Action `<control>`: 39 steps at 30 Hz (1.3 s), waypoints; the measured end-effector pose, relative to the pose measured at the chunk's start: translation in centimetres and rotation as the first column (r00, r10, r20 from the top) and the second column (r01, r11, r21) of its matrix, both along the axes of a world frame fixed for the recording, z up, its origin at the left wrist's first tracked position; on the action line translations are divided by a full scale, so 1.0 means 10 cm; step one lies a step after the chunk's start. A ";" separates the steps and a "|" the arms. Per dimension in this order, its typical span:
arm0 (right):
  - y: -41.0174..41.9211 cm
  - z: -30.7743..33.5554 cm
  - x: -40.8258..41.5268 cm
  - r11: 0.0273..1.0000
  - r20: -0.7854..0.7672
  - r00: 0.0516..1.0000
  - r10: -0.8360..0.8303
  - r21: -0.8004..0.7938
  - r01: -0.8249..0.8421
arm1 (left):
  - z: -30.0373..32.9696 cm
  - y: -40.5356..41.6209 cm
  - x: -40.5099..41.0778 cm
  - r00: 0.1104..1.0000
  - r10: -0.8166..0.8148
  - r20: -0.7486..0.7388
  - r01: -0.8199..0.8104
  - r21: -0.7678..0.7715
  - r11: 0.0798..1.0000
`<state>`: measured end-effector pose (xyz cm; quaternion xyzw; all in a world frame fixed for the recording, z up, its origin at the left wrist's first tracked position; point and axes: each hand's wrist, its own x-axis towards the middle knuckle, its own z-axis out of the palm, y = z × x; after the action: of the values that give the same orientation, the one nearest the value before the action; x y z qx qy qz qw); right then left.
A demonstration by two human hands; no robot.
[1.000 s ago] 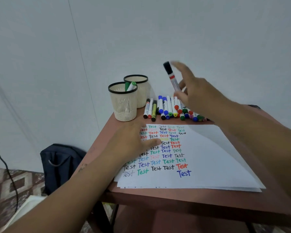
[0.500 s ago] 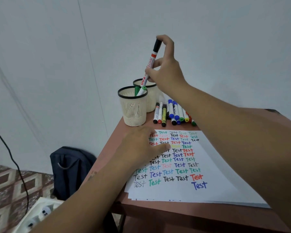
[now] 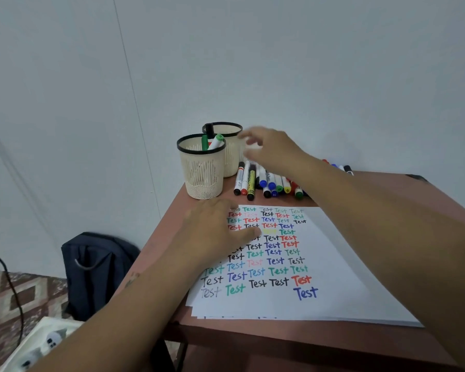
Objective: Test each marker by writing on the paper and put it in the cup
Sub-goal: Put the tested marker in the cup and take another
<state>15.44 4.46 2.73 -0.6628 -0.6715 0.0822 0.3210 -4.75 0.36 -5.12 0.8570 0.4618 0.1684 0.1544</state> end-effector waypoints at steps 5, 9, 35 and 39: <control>-0.19 -0.13 0.03 0.954 0.424 0.905 -0.025 -0.261 0.148 | 0.01 -0.01 0.00 0.999 -0.006 0.041 0.006 -0.013 1.000; -0.18 -0.20 0.01 0.954 0.556 0.831 -0.028 -0.233 0.188 | 0.04 -0.04 -0.01 0.999 -0.012 0.039 0.012 -0.003 1.000; -1.31 -0.17 -0.07 0.966 -0.501 0.865 -0.044 0.201 0.165 | -0.07 -0.06 -0.03 0.949 -0.174 0.262 0.101 0.268 0.958; -1.37 -0.21 -0.23 0.980 -0.719 0.693 0.050 0.170 0.105 | -0.08 -0.08 -0.03 0.922 -0.225 0.315 0.143 0.261 0.955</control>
<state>13.13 -9.20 0.59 -0.5523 -0.4870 0.2632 0.6233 -5.02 -0.42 -5.92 0.8667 0.3220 0.3521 0.1457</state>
